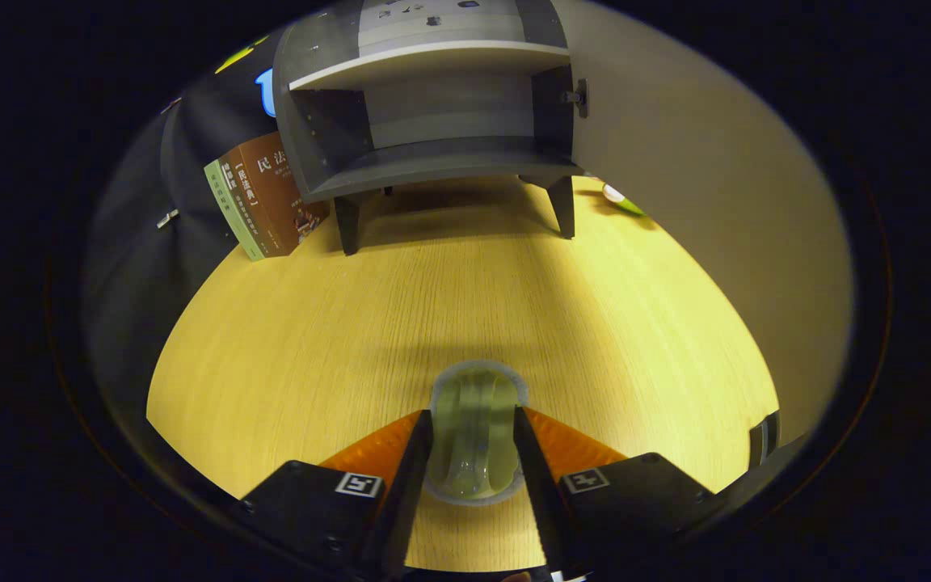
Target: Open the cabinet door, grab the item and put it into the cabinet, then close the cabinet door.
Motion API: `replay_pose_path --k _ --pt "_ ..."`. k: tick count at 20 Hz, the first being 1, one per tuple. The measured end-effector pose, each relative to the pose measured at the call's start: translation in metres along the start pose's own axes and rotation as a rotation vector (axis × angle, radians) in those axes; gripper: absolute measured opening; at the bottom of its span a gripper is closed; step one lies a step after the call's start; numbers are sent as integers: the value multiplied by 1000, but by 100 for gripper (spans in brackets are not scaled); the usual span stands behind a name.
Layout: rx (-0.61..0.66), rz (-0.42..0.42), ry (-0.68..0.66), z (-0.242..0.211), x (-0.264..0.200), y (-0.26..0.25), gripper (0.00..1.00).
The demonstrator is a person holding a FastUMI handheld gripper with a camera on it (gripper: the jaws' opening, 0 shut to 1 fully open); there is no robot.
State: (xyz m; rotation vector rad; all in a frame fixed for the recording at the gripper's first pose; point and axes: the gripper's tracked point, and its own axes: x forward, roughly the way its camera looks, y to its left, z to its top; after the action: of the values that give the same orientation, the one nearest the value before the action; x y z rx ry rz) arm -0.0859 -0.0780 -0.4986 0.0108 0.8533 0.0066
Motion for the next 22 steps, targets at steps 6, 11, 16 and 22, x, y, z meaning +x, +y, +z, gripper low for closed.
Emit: replay_pose_path --k 6,11,16,22 --pt "-19 -60 4 4 5 -5 21" --pt "16 -36 -25 31 -25 2 21" --pt "21 -10 -85 94 -82 8 21" --pt "55 28 -169 191 -147 18 21"
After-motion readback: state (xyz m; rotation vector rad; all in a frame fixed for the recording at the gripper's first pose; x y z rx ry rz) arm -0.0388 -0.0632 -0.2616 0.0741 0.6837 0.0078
